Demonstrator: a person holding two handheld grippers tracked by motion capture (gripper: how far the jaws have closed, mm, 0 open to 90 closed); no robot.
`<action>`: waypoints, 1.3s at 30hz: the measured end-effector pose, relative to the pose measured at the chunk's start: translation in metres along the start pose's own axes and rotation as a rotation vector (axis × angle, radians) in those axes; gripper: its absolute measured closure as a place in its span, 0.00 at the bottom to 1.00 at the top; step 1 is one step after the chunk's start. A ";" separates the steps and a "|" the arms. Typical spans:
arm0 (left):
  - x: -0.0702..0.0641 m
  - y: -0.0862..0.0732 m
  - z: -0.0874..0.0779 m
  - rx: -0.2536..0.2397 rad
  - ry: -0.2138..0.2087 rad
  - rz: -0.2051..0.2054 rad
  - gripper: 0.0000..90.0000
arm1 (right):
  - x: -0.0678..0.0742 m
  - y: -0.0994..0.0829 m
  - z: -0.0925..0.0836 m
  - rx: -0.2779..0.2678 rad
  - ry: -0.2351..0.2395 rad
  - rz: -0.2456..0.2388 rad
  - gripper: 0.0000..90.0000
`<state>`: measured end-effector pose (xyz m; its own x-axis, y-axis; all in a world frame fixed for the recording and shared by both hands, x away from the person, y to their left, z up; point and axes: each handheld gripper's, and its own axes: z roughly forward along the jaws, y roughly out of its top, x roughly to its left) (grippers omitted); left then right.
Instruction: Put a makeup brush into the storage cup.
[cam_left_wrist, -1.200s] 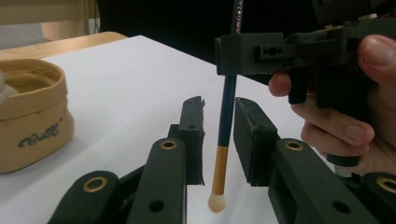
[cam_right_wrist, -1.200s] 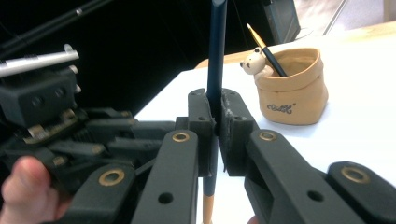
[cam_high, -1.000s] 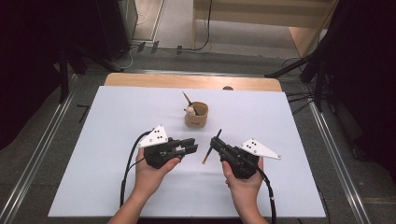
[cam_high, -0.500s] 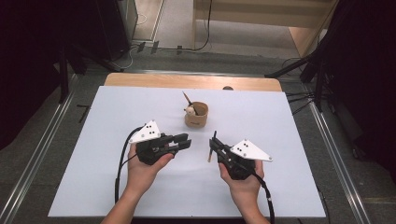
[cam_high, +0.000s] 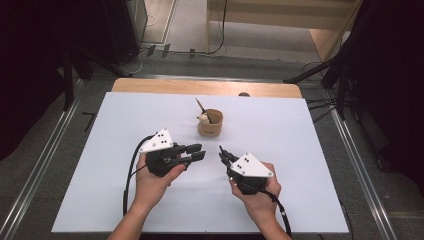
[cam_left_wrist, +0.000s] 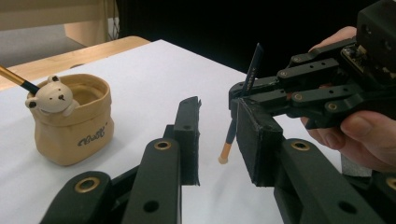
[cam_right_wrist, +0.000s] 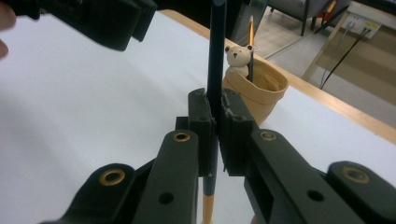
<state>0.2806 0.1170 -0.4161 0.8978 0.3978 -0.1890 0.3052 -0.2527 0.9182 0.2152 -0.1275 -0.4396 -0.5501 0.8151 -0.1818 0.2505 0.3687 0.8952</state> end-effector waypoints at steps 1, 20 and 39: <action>0.000 0.000 0.000 0.004 -0.004 -0.006 0.78 | 0.001 0.000 0.001 0.010 -0.004 -0.021 0.96; -0.012 0.007 0.007 0.101 -0.006 -0.022 0.80 | 0.028 -0.001 0.013 0.104 -0.087 -0.320 0.96; -0.016 0.004 0.020 0.209 0.013 -0.053 0.89 | 0.043 -0.002 0.015 0.125 -0.145 -0.490 0.96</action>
<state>0.2732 0.0922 -0.4163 0.8751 0.4261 -0.2293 0.4122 -0.4084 0.8144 0.2029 -0.0863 -0.4553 -0.5125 0.5838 -0.6297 0.0891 0.7655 0.6372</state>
